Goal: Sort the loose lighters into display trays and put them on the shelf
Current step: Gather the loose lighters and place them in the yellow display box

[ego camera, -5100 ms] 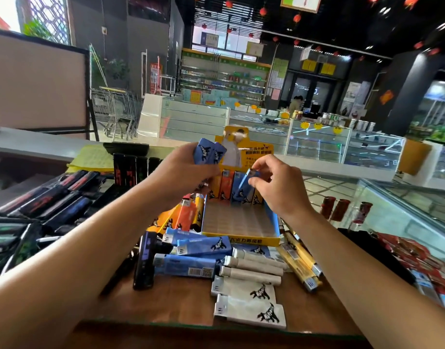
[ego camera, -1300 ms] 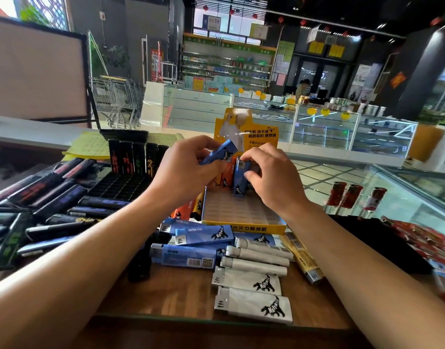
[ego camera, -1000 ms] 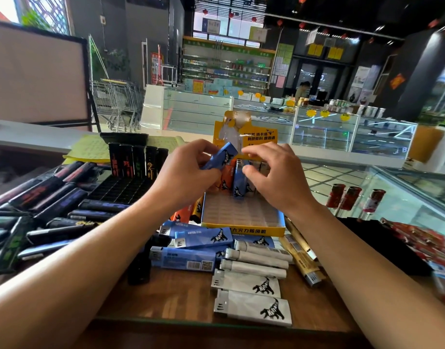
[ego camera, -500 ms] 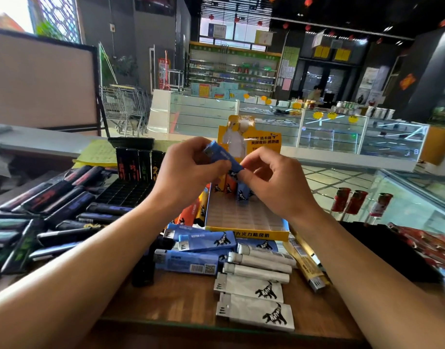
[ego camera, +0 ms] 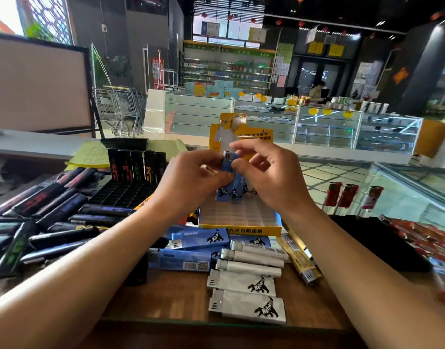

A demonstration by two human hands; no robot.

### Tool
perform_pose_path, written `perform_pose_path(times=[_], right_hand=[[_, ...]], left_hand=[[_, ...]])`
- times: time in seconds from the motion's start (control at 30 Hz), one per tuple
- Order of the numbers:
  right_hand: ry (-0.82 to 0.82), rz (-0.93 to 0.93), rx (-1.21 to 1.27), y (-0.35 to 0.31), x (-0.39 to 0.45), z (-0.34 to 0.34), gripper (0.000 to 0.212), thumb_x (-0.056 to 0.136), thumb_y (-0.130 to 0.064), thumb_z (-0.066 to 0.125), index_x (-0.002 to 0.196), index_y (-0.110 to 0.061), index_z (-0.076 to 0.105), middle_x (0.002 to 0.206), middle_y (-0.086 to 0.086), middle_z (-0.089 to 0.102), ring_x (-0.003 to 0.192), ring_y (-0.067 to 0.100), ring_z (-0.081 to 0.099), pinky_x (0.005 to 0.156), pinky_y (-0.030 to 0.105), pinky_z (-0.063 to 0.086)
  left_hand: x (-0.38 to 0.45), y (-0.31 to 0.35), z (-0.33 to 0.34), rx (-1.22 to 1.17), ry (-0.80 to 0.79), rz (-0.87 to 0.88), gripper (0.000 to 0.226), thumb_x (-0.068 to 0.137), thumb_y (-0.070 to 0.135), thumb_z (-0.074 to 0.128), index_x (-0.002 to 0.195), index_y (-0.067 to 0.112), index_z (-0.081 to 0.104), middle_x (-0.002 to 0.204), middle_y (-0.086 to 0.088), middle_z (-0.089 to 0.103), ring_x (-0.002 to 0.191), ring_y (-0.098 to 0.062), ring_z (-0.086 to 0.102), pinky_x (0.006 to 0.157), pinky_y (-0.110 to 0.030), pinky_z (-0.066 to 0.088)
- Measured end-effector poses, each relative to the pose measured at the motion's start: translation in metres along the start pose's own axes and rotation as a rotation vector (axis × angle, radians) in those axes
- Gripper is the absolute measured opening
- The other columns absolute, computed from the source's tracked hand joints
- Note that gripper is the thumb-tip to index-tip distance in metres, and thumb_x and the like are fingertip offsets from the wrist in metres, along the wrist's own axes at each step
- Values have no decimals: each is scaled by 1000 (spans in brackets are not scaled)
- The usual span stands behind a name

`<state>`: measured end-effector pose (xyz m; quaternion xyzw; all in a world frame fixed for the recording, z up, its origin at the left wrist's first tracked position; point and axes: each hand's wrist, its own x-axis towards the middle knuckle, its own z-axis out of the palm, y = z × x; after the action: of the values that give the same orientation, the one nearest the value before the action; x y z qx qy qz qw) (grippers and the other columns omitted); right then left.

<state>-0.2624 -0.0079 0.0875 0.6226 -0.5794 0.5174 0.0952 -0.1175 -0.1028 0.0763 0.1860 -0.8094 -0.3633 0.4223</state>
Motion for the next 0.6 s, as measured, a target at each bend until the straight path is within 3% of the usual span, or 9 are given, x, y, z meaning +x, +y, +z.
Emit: perform_pose_path(times=[0.13, 0.47, 0.6], right_hand=[[28, 51, 22, 1, 1, 0, 16, 85, -17, 73, 98, -27, 71, 75, -16, 66, 64, 4, 60, 58, 16, 47], [64, 68, 50, 3, 2, -8, 23, 85, -13, 73, 101, -28, 68, 94, -13, 69, 79, 2, 65, 70, 18, 53], [72, 88, -63, 14, 1, -16, 21, 86, -13, 73, 103, -26, 69, 91, -16, 68, 78, 0, 64, 69, 17, 52]], left_hand=[[-2, 3, 2, 51, -7, 13, 29, 80, 19, 79, 83, 45, 67, 78, 17, 73, 71, -3, 70, 67, -17, 53], [-1, -2, 2, 155, 30, 72, 32, 82, 14, 74, 88, 45, 67, 81, 21, 71, 77, 2, 67, 72, -13, 53], [-2, -2, -4, 288, 83, 125, 23, 85, 24, 75, 106, 31, 72, 93, 14, 71, 87, -3, 67, 84, -28, 57]])
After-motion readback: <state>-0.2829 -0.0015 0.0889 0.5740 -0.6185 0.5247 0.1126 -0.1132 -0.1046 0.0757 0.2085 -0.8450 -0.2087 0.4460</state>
